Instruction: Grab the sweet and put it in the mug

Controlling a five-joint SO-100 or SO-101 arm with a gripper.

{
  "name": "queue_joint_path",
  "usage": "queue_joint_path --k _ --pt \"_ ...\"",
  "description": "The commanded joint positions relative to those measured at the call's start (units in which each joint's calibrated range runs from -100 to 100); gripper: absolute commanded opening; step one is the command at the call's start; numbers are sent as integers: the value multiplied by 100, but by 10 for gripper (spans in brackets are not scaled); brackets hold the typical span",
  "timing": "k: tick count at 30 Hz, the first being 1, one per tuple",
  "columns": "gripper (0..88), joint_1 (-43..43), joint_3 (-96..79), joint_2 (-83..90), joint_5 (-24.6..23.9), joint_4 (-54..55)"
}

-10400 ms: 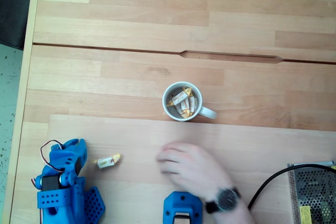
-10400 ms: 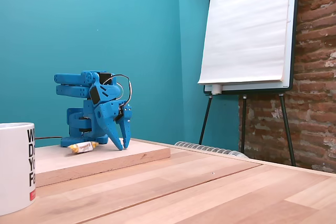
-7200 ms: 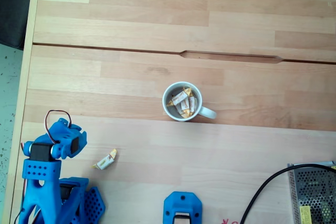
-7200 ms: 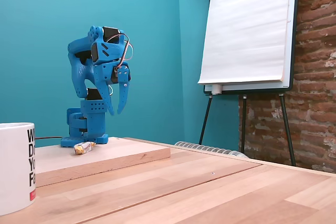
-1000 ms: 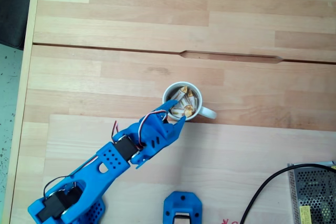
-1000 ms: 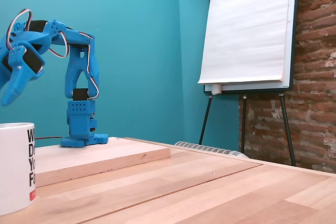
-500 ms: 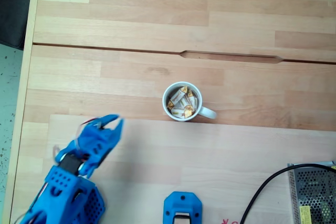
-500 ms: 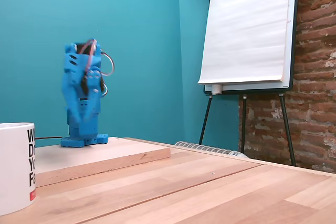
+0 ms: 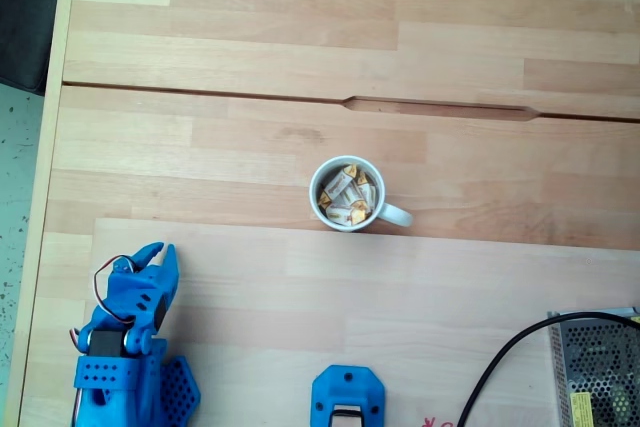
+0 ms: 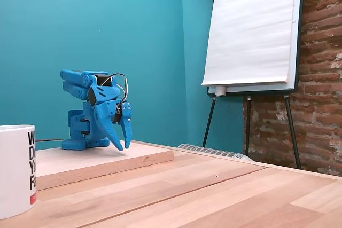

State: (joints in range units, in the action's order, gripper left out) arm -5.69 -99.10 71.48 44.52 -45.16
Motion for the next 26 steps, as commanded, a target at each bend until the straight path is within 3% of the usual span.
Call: queue_joint_path --k 1,26 --pt "32 -107 -90 89 39 -210" --pt "32 -56 -90 124 39 -500"
